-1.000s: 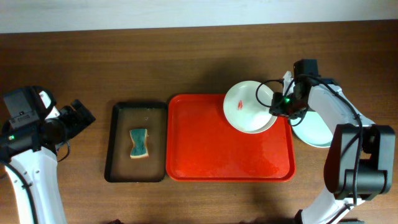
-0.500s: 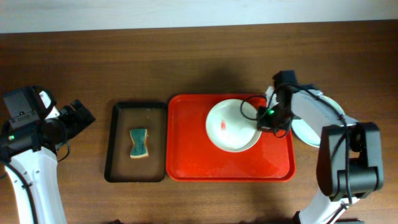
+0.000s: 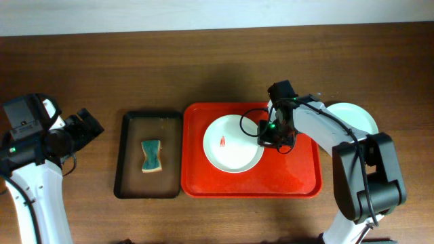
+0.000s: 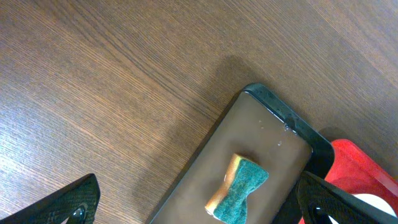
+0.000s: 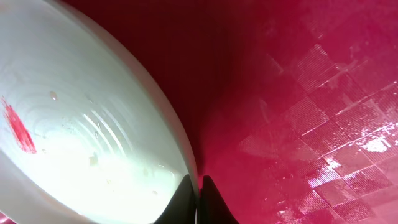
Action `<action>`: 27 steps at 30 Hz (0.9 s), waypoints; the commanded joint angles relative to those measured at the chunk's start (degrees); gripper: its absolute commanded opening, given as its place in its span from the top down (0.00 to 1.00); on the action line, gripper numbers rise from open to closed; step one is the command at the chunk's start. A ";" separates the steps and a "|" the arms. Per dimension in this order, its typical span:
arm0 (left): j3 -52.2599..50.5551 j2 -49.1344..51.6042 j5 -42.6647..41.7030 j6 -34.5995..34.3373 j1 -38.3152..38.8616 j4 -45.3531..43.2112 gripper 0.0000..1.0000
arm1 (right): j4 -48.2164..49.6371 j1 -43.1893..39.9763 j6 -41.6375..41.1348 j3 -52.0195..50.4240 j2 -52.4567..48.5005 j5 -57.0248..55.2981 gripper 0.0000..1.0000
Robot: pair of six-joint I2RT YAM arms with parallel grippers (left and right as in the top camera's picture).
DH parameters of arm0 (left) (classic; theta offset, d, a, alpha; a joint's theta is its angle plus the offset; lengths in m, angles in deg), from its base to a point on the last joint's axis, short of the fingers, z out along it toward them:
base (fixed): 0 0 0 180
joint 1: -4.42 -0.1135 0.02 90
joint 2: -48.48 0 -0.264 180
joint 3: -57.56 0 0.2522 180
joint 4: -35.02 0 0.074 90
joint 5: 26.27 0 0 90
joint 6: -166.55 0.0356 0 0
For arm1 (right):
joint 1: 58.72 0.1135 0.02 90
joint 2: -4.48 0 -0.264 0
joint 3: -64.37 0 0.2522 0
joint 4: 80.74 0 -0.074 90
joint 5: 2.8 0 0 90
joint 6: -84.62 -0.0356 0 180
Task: Clean dirty plates on tray and stack at the side
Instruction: 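Move right gripper to the white plate and drag it to tray center, then lower left gripper and grasp the sponge on the black tray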
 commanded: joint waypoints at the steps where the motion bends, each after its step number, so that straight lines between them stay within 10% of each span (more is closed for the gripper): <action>1: 0.81 -0.90 -0.39 -0.37 -0.20 -0.13 0.01 | -0.90 -0.07 -6.58 -0.22 1.03 0.00 0.90; 14: 0.81 -0.92 -6.84 -0.37 -0.20 -1.29 0.01 | -2.80 -0.07 -4.57 -0.15 1.03 0.59 0.66; 16: 0.61 -0.68 -16.26 4.98 1.75 3.08 0.04 | -2.82 -0.07 -4.57 -0.15 1.03 0.61 0.05; 20: -3.39 0.09 -6.05 7.54 18.36 9.01 0.41 | -2.49 -0.07 -4.57 -0.15 1.03 0.61 0.34; 24: -5.38 6.27 4.79 3.52 28.72 7.85 0.42 | -2.38 -0.07 -4.57 -0.15 1.03 0.61 0.35; 27: -5.81 8.98 2.78 3.50 29.73 4.85 0.78 | -1.73 -0.07 -4.57 -0.15 1.03 0.61 0.32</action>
